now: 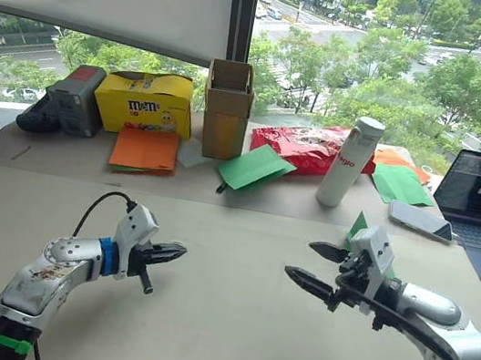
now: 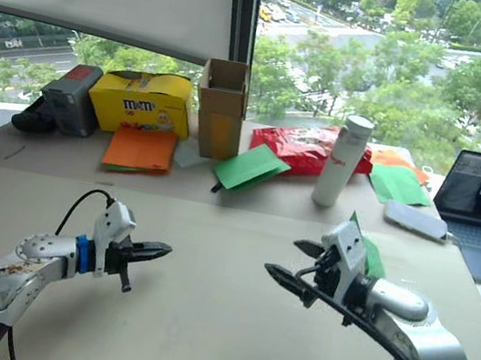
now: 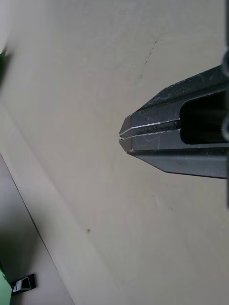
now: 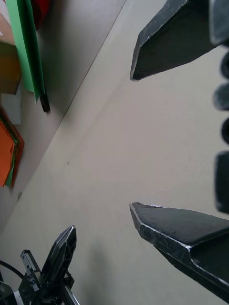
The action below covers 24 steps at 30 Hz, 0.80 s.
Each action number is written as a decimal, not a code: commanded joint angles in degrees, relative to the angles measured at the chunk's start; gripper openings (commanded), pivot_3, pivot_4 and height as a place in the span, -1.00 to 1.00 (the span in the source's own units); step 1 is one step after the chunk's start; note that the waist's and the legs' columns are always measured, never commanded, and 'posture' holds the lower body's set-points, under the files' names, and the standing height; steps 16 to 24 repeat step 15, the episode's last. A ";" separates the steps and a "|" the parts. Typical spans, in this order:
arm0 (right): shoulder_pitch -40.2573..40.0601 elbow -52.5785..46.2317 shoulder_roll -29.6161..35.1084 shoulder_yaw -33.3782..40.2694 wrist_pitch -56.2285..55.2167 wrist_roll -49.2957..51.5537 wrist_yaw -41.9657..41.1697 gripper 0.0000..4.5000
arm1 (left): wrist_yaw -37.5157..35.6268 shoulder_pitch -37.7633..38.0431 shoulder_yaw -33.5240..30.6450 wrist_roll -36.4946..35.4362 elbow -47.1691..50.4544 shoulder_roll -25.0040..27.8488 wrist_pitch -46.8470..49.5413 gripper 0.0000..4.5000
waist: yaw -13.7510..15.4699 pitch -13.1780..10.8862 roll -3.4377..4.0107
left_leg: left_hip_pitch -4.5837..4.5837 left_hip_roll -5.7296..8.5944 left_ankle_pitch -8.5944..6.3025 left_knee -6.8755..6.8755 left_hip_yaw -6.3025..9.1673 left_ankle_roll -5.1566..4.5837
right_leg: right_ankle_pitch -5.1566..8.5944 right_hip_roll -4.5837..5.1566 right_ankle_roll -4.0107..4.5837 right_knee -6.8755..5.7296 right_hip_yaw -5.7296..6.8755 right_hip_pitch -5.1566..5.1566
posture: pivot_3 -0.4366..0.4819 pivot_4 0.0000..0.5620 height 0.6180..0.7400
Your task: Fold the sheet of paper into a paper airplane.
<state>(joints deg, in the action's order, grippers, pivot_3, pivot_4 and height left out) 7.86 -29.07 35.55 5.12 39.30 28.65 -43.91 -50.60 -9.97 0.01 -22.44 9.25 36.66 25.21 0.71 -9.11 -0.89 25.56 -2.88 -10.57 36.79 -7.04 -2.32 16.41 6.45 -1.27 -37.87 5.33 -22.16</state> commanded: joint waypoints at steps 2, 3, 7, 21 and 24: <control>-4.88 0.17 -3.88 -3.39 -12.02 -6.91 3.54 0.99 | 2.71 4.57 -0.44 3.77 3.56 -0.10 -5.10 -1.00 | -0.01 0.00 0.00 | 0.00 0.01 -0.01 0.00 -0.01 -0.01 | 0.00 0.02 0.00 -0.01 -0.01 -0.02 | -0.05 -0.47 1.00; -5.84 0.69 -4.66 -3.95 -13.65 -7.93 3.98 0.99 | 3.33 5.53 -0.54 4.46 3.64 -0.17 -5.62 -1.00 | -0.02 0.00 0.00 | 0.00 0.02 -0.02 0.01 0.00 -0.04 | 0.00 0.02 0.00 -0.02 -0.01 -0.02 | -0.05 -0.47 1.00; -10.16 2.98 -6.70 -4.72 -18.51 -10.29 5.15 0.99 | 7.56 9.32 -3.52 2.50 5.59 -3.21 -4.23 -1.00 | 0.03 0.00 0.00 | -0.01 0.01 -0.02 0.01 0.04 -0.03 | 0.00 0.01 0.01 -0.05 0.01 -0.01 | -0.05 -0.47 1.00; -11.02 6.87 -9.95 -5.88 -21.88 -11.33 6.38 0.99 | 10.10 13.07 -5.12 -0.25 8.06 -7.06 -2.25 -1.00 | -0.08 0.00 0.00 | -0.06 -0.04 -0.15 0.03 0.08 -0.25 | 0.00 -0.03 0.01 -0.13 0.01 0.00 | -0.05 -0.47 1.00; -11.02 6.87 -9.95 -5.88 -21.88 -11.33 6.38 0.99 | 10.10 13.07 -5.12 -0.25 8.06 -7.06 -2.25 -1.00 | -0.08 0.00 0.00 | -0.06 -0.04 -0.15 0.03 0.08 -0.25 | 0.00 -0.03 0.01 -0.13 0.01 0.00 | -0.05 -0.47 1.00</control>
